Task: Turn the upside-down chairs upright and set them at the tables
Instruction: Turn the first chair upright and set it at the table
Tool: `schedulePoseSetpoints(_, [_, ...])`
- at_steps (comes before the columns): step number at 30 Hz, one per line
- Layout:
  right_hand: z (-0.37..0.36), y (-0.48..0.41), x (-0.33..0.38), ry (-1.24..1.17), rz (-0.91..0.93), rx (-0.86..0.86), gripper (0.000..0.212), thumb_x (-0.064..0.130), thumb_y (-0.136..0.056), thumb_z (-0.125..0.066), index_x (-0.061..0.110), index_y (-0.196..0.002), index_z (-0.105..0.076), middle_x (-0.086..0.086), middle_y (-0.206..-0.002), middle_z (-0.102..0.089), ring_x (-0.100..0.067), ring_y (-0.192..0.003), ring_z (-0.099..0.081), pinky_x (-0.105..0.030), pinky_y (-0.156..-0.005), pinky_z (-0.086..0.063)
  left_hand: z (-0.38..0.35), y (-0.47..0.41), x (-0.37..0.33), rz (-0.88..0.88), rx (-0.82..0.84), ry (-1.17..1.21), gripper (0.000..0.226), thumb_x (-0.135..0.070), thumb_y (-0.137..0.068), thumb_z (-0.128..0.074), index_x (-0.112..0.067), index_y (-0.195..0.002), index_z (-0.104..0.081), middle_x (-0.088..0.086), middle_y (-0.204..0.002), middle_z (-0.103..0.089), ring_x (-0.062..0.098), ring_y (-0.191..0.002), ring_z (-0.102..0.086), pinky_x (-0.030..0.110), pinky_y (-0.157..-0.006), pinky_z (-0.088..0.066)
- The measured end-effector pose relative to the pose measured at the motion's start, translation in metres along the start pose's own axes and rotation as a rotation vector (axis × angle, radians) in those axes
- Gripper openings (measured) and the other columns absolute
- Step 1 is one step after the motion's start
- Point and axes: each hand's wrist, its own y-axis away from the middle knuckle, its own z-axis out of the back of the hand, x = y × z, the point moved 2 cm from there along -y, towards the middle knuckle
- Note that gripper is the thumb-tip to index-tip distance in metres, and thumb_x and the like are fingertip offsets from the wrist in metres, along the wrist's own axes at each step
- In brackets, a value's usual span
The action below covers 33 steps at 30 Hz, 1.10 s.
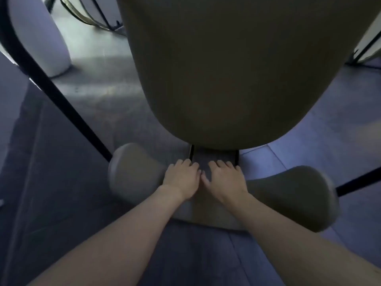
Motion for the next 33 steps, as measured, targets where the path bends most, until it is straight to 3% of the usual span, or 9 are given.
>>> schedulePoseSetpoints(11, [-0.069, -0.016, -0.013, 0.049, -0.093, 0.179, 0.062, 0.060, -0.101, -0.021, 0.020, -0.132, -0.054, -0.014, -0.136, -0.059, -0.033, -0.125, -0.052, -0.048, -0.101, -0.033, -0.044, -0.024, 0.009, 0.052, 0.218, -0.220, 0.060, -0.057, -0.103, -0.017, -0.024, -0.135, -0.057, 0.016, -0.140, -0.051, 0.036, -0.129, -0.044, 0.049, -0.106, -0.025])
schedulePoseSetpoints(19, [-0.060, 0.023, -0.010, 0.112, -0.070, 0.261, 0.068, 0.064, -0.098, -0.013, 0.018, -0.126, -0.055, -0.019, -0.126, -0.065, -0.034, -0.119, -0.055, -0.048, -0.101, -0.034, -0.037, 0.002, -0.002, 0.122, 0.437, -0.156, 0.072, -0.065, -0.099, -0.008, -0.029, -0.136, -0.058, 0.017, -0.144, -0.052, 0.034, -0.135, -0.042, 0.052, -0.114, -0.014])
schedulePoseSetpoints(24, [0.017, 0.102, 0.005, 0.097, 0.032, 0.364, 0.080, 0.067, -0.096, -0.005, 0.015, -0.129, -0.056, -0.019, -0.123, -0.066, -0.034, -0.117, -0.057, -0.048, -0.100, -0.036, 0.032, 0.083, -0.029, 0.110, 0.566, -0.105, 0.080, -0.067, -0.097, -0.003, -0.028, -0.123, -0.067, 0.009, -0.127, -0.065, 0.032, -0.124, -0.051, 0.054, -0.111, -0.015])
schedulePoseSetpoints(29, [0.161, 0.160, 0.021, 0.111, 0.137, 0.482, 0.100, 0.068, -0.077, 0.014, 0.022, -0.132, -0.056, -0.011, -0.098, -0.065, -0.028, -0.081, -0.049, -0.044, -0.079, -0.028, 0.176, 0.142, -0.059, 0.069, 0.681, -0.082, 0.084, -0.066, -0.097, 0.001, -0.028, -0.134, -0.064, 0.005, -0.136, -0.063, 0.028, -0.129, -0.052, 0.054, -0.112, -0.009])
schedulePoseSetpoints(31, [0.232, 0.165, 0.024, 0.060, 0.102, 0.547, 0.101, 0.072, -0.080, 0.012, 0.021, -0.127, -0.061, -0.009, -0.102, -0.069, -0.028, -0.084, -0.056, -0.044, -0.078, -0.033, 0.244, 0.150, -0.070, 0.053, 0.724, -0.069, 0.082, -0.066, -0.097, 0.000, -0.027, -0.139, -0.060, 0.004, -0.144, -0.057, 0.026, -0.135, -0.047, 0.055, -0.112, -0.009])
schedulePoseSetpoints(33, [0.303, 0.156, 0.029, 0.024, 0.038, 0.610, 0.099, 0.077, -0.087, 0.003, 0.017, -0.131, -0.063, -0.012, -0.122, -0.068, -0.031, -0.107, -0.062, -0.046, -0.082, -0.039, 0.310, 0.146, -0.078, 0.051, 0.713, -0.059, 0.078, -0.065, -0.099, -0.004, -0.025, -0.143, -0.056, 0.005, -0.151, -0.051, 0.026, -0.140, -0.042, 0.055, -0.112, -0.013])
